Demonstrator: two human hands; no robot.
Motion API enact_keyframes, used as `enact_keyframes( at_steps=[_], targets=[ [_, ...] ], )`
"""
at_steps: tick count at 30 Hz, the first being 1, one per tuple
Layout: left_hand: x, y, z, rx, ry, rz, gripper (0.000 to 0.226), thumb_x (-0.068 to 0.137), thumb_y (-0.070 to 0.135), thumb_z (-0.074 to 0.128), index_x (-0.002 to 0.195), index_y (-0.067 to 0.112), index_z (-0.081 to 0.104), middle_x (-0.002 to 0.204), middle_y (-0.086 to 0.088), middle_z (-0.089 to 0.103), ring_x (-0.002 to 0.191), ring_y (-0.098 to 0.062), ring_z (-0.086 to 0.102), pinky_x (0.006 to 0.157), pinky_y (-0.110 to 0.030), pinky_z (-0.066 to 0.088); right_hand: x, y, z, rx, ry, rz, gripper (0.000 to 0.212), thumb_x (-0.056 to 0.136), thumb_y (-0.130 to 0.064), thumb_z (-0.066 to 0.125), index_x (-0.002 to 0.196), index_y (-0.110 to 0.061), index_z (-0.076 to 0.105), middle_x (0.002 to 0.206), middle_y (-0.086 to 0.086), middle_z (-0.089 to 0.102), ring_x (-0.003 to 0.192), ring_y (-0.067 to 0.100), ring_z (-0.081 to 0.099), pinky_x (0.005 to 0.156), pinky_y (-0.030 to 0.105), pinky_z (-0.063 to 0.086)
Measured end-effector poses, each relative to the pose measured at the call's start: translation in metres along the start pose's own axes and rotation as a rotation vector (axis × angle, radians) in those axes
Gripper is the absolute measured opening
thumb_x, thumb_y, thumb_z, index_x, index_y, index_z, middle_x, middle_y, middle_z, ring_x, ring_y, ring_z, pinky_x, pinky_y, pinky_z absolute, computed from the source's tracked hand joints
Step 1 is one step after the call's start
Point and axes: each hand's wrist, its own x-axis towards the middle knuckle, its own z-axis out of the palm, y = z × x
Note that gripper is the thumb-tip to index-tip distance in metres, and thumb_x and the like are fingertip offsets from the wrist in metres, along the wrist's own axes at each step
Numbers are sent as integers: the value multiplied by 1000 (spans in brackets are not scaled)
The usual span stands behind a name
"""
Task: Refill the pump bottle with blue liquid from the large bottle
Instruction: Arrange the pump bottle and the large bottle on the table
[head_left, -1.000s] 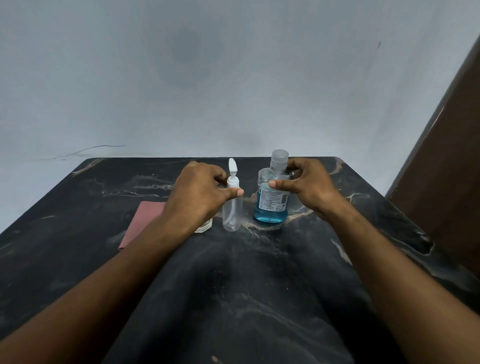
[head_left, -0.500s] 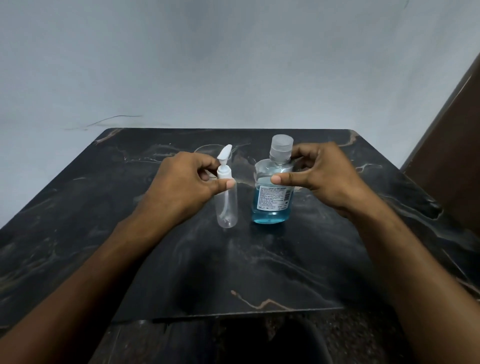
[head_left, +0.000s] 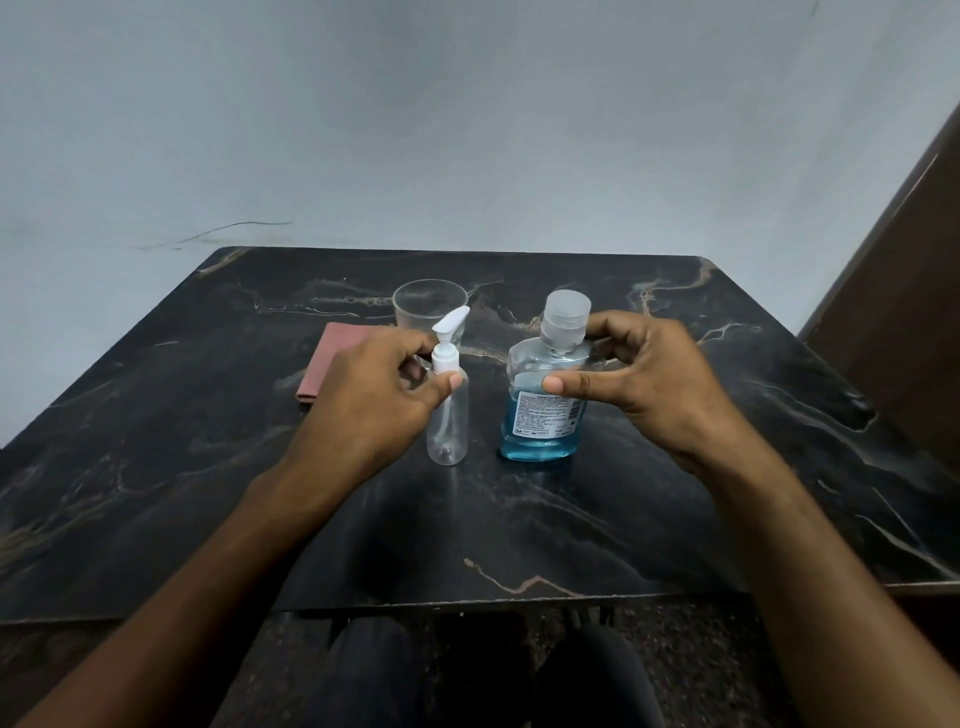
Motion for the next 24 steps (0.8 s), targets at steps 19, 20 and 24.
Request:
enact_keyframes(
  at_steps=[19,20,24],
  targets=[
    [-18,-1,13,-80,98,24,47,83,50,75,123,25,72,103,13,71,80,-2,61,69,-10,43,0,2,2,-60,32,54,57,59,-38,88,112,-24,71,106,-10,75,96,6,69,88,37,59],
    [-21,0,12,-82,123,31,51,80,49,78,125,24,71,104,15,69,83,-3,60,71,-11,45,0,1,2,-54,28,54,59,59,-36,89,114,-24,70,107,-9,75,99,8,69,90,39,59],
    [-38,7,6,-31,400,185,52,78,37,84,123,16,68,111,7,61,93,0,54,83,-6,45,-2,-6,-5,-95,15,26,69,57,-46,88,120,-31,65,113,-13,71,106,4,65,92,33,56]
  ],
)
